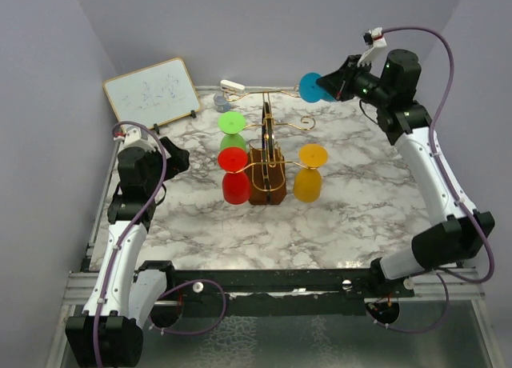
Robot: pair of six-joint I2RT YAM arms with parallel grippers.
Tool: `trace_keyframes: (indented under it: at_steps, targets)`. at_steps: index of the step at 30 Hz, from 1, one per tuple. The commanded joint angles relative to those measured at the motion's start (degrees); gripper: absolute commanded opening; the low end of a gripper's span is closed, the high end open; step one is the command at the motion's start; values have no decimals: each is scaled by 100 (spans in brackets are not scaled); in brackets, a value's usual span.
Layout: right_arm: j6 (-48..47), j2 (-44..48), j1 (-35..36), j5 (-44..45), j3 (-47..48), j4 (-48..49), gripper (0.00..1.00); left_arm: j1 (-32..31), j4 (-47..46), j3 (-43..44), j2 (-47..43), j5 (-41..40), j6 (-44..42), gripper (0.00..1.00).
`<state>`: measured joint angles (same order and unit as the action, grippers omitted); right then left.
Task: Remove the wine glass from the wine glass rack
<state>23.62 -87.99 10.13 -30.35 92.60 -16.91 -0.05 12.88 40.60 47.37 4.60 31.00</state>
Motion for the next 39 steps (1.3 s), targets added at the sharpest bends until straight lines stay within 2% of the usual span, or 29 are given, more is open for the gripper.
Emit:
trace_keyframes:
  at_steps: [1,5,9,12,17,20,23,28,33,39]
  targets:
    - [-1780,1097,983,1007,-330,785,1,32,-548,209,-1,734,138,84]
    - [-3386,1397,2401,1719,-430,755,1,31,-383,914,77,1161,249,83]
    - [-4777,1497,3874,3065,-520,835,1,32,42,1856,53,1382,375,84]
    - [-5741,1584,4802,3721,-725,868,1,32,447,2593,8,1389,414,84]
    - [-7816,1791,6754,5666,-1969,1812,1,32,1051,3466,-43,1461,449,84]
    - [-8897,1696,7544,6812,-2702,2415,1,25,1317,3814,38,1876,362,84]
    - [-9670,1617,8066,7444,-3371,3002,1,31,1581,4153,209,2305,287,83]
    - [-10752,1468,8606,7836,-4343,4065,1,32,2212,4620,486,2900,3,83]
    - [-11819,1068,8983,7939,-5086,5421,1,21,2589,4489,438,3305,-111,82]
    - [-11608,678,9054,7896,-5089,5020,1,-77,2441,3741,119,3857,-147,79]
